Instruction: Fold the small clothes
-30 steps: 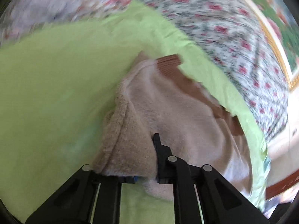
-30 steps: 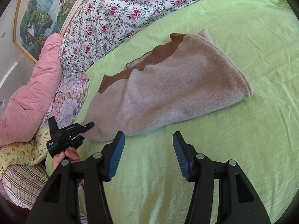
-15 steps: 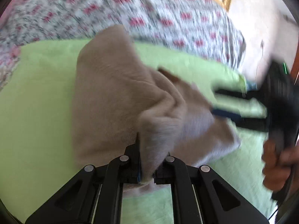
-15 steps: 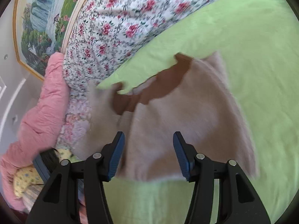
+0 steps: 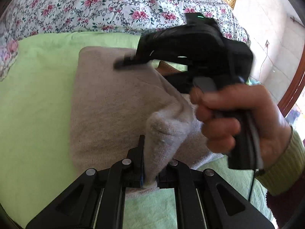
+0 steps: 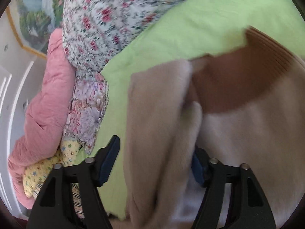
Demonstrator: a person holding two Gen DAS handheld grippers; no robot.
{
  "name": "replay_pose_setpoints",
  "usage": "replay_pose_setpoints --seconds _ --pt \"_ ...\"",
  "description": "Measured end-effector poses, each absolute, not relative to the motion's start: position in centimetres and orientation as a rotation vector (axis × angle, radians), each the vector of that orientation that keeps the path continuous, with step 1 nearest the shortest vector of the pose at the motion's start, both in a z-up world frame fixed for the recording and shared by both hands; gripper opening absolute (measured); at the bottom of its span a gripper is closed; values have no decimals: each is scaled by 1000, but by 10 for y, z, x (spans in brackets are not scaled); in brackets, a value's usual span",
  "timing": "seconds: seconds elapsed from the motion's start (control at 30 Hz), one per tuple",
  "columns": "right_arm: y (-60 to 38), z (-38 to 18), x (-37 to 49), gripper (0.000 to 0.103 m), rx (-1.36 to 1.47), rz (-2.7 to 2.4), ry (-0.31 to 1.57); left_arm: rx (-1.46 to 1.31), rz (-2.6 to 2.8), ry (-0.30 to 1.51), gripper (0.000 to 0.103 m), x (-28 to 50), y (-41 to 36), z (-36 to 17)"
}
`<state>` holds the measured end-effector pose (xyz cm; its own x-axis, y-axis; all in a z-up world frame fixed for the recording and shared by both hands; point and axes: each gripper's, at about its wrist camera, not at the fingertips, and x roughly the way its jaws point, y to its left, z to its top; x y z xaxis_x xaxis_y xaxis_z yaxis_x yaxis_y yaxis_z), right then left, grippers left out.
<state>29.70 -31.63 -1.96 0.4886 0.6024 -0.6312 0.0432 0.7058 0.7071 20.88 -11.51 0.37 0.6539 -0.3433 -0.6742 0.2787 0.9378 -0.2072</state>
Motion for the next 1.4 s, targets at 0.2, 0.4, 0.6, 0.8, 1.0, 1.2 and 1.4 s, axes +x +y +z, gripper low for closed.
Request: replay_pose_setpoints --seconds 0.2,0.4,0.6,0.8,1.0,1.2,1.4 --pt "-323 38 287 17 599 409 914 -115 -442 724 7 208 -139 39" --pt "-383 55 251 17 546 253 881 -150 -533 790 7 222 -198 17" --pt "-436 10 221 17 594 135 922 -139 -581 845 7 224 -229 -12" --pt "-450 -9 218 19 612 127 915 -108 -579 878 13 226 -243 -23" --pt "-455 1 201 45 578 38 884 -153 -630 923 35 228 -227 -21" --pt "-452 2 173 82 581 16 892 -227 -661 957 49 201 -199 -11" --pt "-448 -8 159 82 589 31 940 -255 -613 919 61 197 -149 12"
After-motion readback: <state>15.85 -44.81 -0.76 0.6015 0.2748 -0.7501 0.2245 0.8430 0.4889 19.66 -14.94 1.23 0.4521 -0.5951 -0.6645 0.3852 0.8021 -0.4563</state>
